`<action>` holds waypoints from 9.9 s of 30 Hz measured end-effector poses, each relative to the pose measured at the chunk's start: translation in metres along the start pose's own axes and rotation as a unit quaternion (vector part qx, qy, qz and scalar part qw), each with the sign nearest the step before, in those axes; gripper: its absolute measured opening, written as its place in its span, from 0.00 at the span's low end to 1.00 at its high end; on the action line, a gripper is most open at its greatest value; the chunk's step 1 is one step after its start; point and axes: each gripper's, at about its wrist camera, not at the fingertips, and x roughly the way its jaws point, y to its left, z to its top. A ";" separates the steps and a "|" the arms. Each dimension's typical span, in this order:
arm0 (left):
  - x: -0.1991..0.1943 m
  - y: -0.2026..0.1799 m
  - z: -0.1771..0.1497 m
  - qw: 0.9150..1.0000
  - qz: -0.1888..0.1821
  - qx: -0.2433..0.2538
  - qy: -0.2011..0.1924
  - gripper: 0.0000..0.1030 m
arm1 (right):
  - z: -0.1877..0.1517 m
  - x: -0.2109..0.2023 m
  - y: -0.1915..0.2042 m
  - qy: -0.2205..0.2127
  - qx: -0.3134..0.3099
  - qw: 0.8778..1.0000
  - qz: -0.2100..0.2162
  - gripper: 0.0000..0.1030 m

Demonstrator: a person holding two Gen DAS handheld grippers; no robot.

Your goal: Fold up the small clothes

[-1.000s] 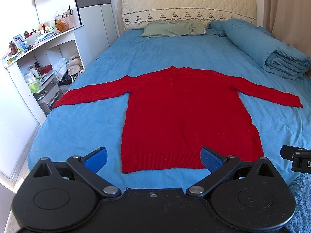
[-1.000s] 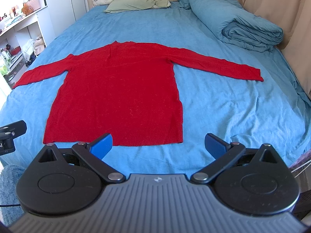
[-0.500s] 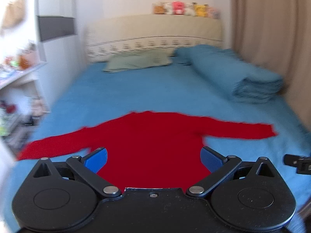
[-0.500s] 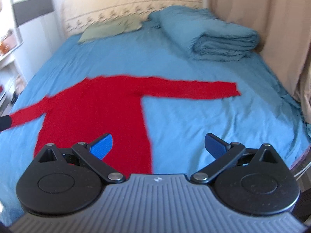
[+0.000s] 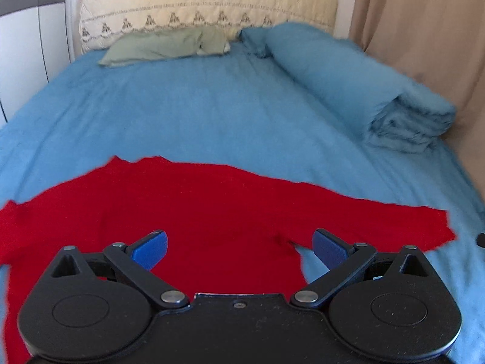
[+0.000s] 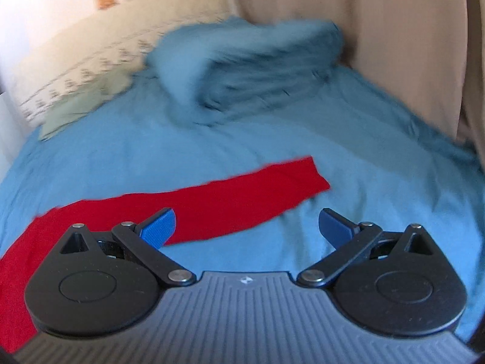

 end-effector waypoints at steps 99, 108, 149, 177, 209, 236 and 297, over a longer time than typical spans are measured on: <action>0.108 0.262 -0.007 0.991 0.034 -0.066 0.108 0.07 | -0.143 0.111 0.381 0.087 -0.312 0.913 0.247 0.93; 0.069 0.259 0.014 0.995 0.075 -0.045 0.051 0.05 | -0.138 0.107 0.384 0.078 -0.309 0.914 0.250 0.93; 0.135 0.081 0.046 0.997 -0.064 0.046 0.011 0.91 | -0.125 0.134 0.263 0.017 -0.371 0.923 0.103 0.62; 0.164 0.096 0.043 1.000 -0.006 -0.009 0.025 0.92 | -0.126 0.119 0.247 -0.005 -0.292 0.943 0.156 0.44; 0.073 0.274 -0.032 0.985 0.142 -0.082 0.044 0.92 | -0.121 0.166 0.314 0.029 -0.257 0.941 0.220 0.92; -0.117 0.539 -0.128 0.905 0.227 -0.356 -0.045 0.92 | -0.180 0.060 0.490 0.084 -0.315 0.902 0.282 1.00; 0.102 0.142 -0.020 0.999 0.045 0.002 -0.001 0.80 | -0.066 0.133 0.275 0.122 -0.150 0.962 0.194 1.00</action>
